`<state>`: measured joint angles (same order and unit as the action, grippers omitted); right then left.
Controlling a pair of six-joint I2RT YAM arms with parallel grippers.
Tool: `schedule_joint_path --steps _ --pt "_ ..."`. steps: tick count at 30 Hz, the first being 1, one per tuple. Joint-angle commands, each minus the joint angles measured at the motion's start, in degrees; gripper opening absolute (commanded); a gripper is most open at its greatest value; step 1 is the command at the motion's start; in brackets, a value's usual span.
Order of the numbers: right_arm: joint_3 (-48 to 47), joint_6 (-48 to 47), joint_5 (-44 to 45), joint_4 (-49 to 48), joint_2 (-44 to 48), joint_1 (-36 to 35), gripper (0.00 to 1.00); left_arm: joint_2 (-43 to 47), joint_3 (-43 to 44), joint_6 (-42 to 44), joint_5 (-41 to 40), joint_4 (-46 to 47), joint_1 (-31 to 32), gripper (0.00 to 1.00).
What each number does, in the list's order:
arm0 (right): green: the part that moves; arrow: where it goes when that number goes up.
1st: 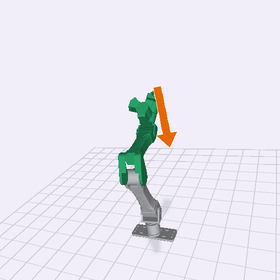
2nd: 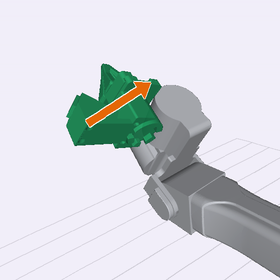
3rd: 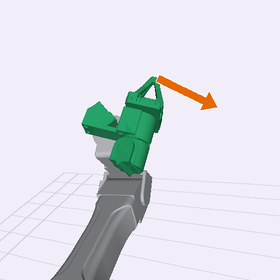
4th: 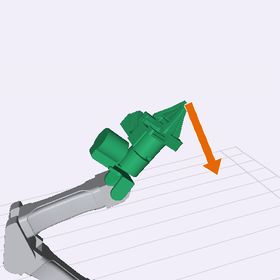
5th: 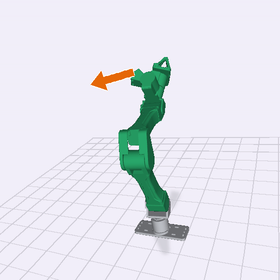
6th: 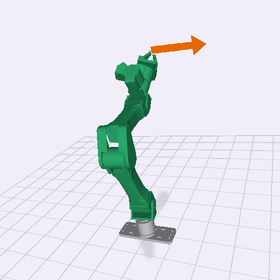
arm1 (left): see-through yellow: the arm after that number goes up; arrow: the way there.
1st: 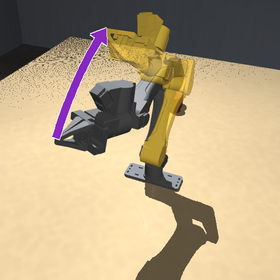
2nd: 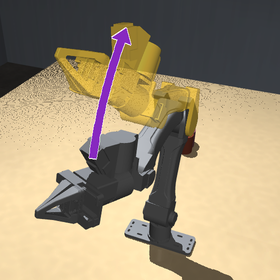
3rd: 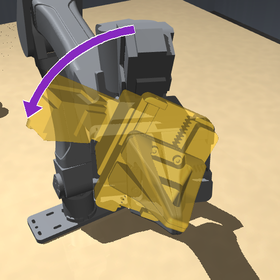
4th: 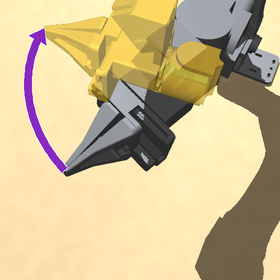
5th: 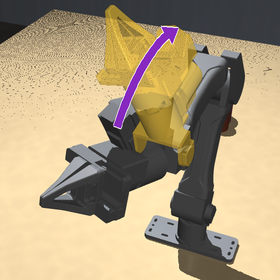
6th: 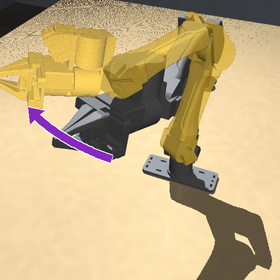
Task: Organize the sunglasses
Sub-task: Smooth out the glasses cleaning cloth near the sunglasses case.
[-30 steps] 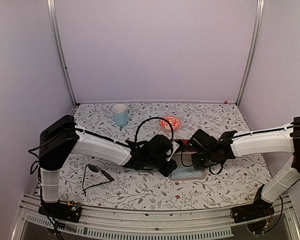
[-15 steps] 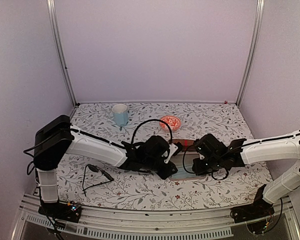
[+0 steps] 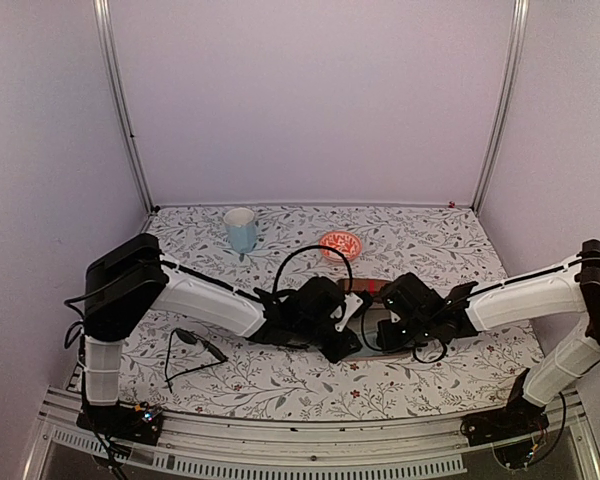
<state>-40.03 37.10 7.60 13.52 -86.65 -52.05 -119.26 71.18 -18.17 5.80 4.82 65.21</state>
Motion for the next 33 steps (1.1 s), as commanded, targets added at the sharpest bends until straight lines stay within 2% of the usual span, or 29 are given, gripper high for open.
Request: schedule_joint_path --steps 1,15,27,29,33 --pt "0.51 0.91 -0.13 -2.11 -1.1 0.11 0.15 -1.79 0.79 0.77 0.52 0.67 0.44 0.23" --pt "2.92 1.66 0.81 0.52 -0.24 0.29 0.15 -1.94 -2.91 1.14 -4.42 -1.25 0.58 0.23" --pt "2.6 1.28 2.32 4.54 4.63 0.9 0.18 -0.45 -4.67 1.99 -9.11 -3.33 1.27 0.24" --pt "2.5 1.16 2.02 4.8 5.54 0.98 0.23 0.21 -4.82 2.05 -9.41 -3.41 1.22 0.24" --pt "1.88 0.5 0.44 4.51 7.32 0.99 0.25 1.55 -4.75 2.14 -9.17 -3.54 1.25 0.24"
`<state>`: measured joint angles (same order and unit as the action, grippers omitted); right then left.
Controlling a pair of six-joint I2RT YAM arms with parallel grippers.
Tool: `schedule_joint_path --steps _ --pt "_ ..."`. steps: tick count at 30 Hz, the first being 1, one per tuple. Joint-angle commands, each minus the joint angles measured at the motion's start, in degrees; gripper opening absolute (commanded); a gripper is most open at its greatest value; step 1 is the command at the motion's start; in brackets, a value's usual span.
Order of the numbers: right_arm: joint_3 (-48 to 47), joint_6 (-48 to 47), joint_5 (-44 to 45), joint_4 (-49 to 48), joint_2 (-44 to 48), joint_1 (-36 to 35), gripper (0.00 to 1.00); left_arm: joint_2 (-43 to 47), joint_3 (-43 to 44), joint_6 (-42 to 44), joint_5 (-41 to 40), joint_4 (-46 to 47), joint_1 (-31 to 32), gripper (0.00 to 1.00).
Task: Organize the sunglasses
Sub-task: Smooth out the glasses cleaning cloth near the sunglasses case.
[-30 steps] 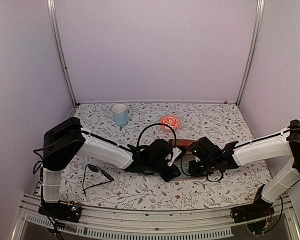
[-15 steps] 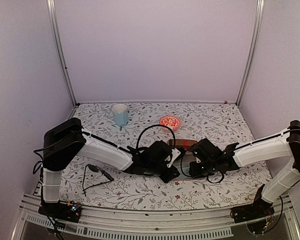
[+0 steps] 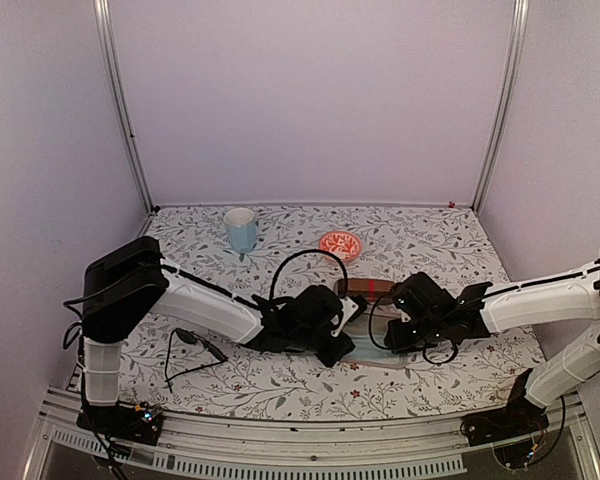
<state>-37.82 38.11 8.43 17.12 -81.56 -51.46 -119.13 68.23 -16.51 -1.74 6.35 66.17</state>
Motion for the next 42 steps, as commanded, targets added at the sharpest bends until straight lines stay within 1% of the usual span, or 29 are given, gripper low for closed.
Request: schedule_joint_path --steps 1,9,12,13,15,20,24,27,31,33,37,42 --pt "-0.53 -0.81 -0.81 0.72 2.73 0.4 0.25 1.87 -1.69 0.51 -1.42 -5.11 0.33 0.24" --pt "-0.41 -2.04 -4.33 -1.17 5.88 0.4 0.26 5.8 -2.02 0.28 1.28 -5.12 0.35 0.25" --pt "-0.01 -2.37 -5.62 -2.32 6.38 0.4 0.26 5.89 -2.4 0.1 1.93 -5.03 0.28 0.25" --pt "0.2 -2.48 -6.16 -2.87 6.52 0.35 0.26 7.87 -2.59 0.04 2.11 -4.87 0.31 0.25" --pt "0.68 -2.88 -7.53 -4.1 6.9 0.4 0.27 8.91 -3.17 -0.14 2.79 -4.5 0.35 0.25" --pt "1.62 -4.27 -9.5 -6.51 8.34 -0.25 0.29 13.38 -6.77 -0.83 3.44 -3.03 0.27 0.25" --pt "0.47 -5.83 -8.62 -7.67 8.6 -2.76 0.32 19.08 -11.31 -1.44 -0.1 -3.99 0.06 0.28" --pt "-1.29 -7.16 -8.21 -9.06 6.93 -4.61 0.33 24.26 -15.2 -3.01 -4.74 -6.63 -0.51 0.31" --pt "-5.32 -8.9 -7.93 -10.23 1.63 -6.71 0.34 31.86 -19.65 -6.51 -11.46 -14.14 -2.54 0.37" --pt "-7.5 -9.67 -7.73 -10.34 -1.19 -7.37 0.34 35.5 -21.5 -8.64 -13.25 -18.33 -4.13 0.4" --pt "-10.84 -10.75 -8.85 -12.49 -6.01 -8.4 0.34 42.79 -24.96 -13.62 -14.43 -26.82 -7.18 0.41" --pt "-12.77 -11.29 -11.04 -15.45 -10.01 -9.14 0.34 47.82 -27.03 -20.16 -12.81 -35.47 -7.53 0.44"
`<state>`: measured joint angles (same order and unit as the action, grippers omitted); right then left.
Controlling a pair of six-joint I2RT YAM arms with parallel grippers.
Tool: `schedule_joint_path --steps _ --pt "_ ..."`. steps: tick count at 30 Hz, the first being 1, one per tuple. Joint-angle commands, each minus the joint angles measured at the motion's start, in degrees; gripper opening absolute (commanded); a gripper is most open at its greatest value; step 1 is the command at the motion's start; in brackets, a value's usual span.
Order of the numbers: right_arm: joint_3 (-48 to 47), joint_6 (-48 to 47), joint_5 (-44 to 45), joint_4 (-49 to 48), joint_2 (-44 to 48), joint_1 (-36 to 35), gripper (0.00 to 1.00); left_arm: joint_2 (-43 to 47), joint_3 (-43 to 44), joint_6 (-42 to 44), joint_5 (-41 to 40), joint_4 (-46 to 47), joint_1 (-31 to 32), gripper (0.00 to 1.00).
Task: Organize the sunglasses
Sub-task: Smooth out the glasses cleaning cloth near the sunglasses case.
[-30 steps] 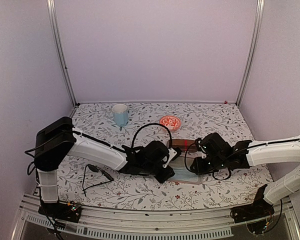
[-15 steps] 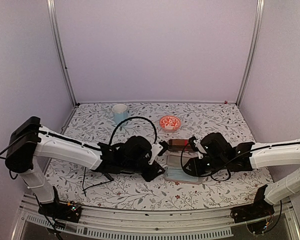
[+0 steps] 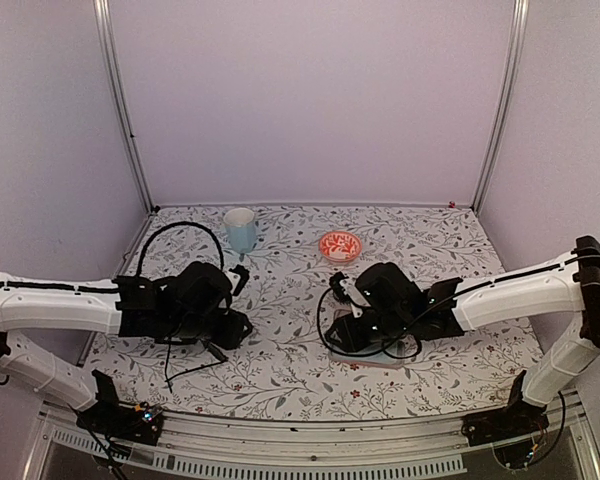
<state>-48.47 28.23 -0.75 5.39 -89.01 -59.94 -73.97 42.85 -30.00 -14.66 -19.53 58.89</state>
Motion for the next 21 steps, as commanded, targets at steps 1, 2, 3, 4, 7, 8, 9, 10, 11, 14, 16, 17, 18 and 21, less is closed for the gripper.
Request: schedule_joint_path --steps 1,2,3,4,7,8,9,10,11,14,16,17,18,21 --pt "-2.43 -1.46 -2.14 -4.07 -3.17 -0.65 0.34 3.1 -2.16 -7.76 0.98 -10.65 -0.17 0.44" --pt "-2.76 -1.57 -2.41 -4.28 -3.86 -0.65 0.34 3.44 -2.61 -8.98 1.81 -11.68 -0.1 0.44" --pt "-3.09 -1.72 -2.55 -4.44 -4.38 -0.7 0.34 3.79 -3.13 -10.1 2.52 -12.66 0.02 0.44" --pt "-3.38 -1.89 -2.7 -4.42 -4.87 -0.7 0.34 4.27 -3.88 -11.35 3.37 -13.5 0.11 0.44" --pt "-3.96 -2.29 -2.76 -4.61 -5.91 -0.7 0.34 6.18 -5.42 -13.59 4.63 -16.15 0.93 0.45" --pt "-4.0 -2.34 -2.83 -4.65 -6.18 -0.7 0.34 6.93 -5.89 -14.08 4.88 -16.9 1.11 0.46" --pt "-4.06 -2.38 -2.92 -4.91 -6.37 -0.7 0.34 7.74 -6.47 -14.45 5.23 -17.61 1.31 0.46" --pt "-4.07 -2.39 -3.01 -5.06 -6.57 -0.69 0.34 8.5 -7.11 -14.73 5.6 -17.68 1.38 0.47" --pt "-4.1 -2.39 -3.13 -5.28 -6.73 -0.66 0.34 9.1 -7.76 -14.87 6.03 -17.31 1.41 0.48" --pt "-4.29 -2.3 -3.6 -5.69 -7.34 -0.7 0.34 9.16 -8.94 -14.64 6.08 -15.58 1.45 0.5" --pt "-4.52 -2.28 -3.89 -5.43 -7.54 -0.7 0.34 7.99 -8.44 -14.45 5.68 -15.92 1.42 0.51" --pt "-4.51 -2.18 -3.9 -5.39 -7.5 -0.66 0.34 7.49 -8.45 -14.54 5.67 -15.97 1.42 0.51" --pt "-4.43 -2.07 -3.84 -5.39 -7.37 -0.7 0.34 7.11 -8.67 -14.56 5.89 -15.87 1.48 0.51" --pt "-4.33 -2.0 -3.41 -5.13 -7.23 -0.7 0.34 6.72 -8.74 -14.82 5.42 -15.68 2.39 0.52"
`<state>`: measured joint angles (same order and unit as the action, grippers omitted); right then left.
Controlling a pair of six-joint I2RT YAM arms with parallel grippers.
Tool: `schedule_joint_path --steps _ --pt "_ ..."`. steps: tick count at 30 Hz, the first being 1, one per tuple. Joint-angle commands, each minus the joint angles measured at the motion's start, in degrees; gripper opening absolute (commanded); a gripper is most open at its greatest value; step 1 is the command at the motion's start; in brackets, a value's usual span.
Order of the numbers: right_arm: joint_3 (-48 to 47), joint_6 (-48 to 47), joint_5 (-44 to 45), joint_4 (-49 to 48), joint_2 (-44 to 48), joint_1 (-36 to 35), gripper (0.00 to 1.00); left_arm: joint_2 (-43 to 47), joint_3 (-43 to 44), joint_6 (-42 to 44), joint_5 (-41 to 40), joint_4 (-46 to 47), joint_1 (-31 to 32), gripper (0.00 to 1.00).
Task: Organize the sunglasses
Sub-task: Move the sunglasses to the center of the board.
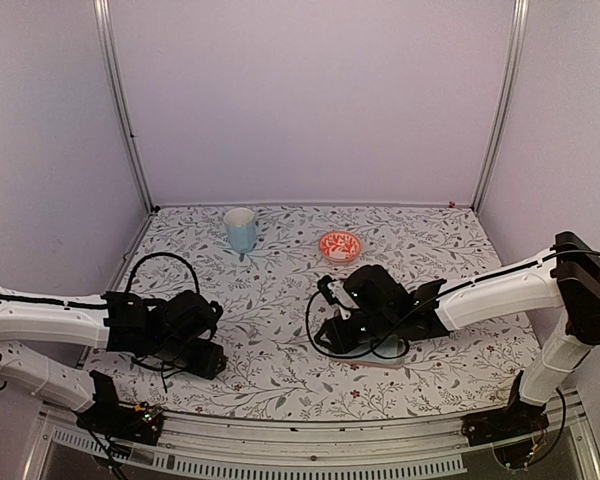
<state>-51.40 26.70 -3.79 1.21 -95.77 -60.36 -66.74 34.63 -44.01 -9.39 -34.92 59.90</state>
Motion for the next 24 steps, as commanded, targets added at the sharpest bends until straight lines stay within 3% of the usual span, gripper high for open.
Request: schedule_joint_path --steps 1,11,24 --pt "-1.42 -0.5 -0.28 -0.87 -0.47 -0.29 0.34 -0.49 -0.79 -0.73 0.01 -0.05 1.5 0.52" --pt "-3.04 -0.95 -0.77 -0.02 -1.96 -0.29 0.34 -5.5 0.05 2.44 1.16 2.88 1.84 0.5" --pt "-3.19 -0.67 0.42 1.03 -1.88 -0.29 0.34 -14.35 5.76 9.44 1.78 6.89 3.48 0.29"
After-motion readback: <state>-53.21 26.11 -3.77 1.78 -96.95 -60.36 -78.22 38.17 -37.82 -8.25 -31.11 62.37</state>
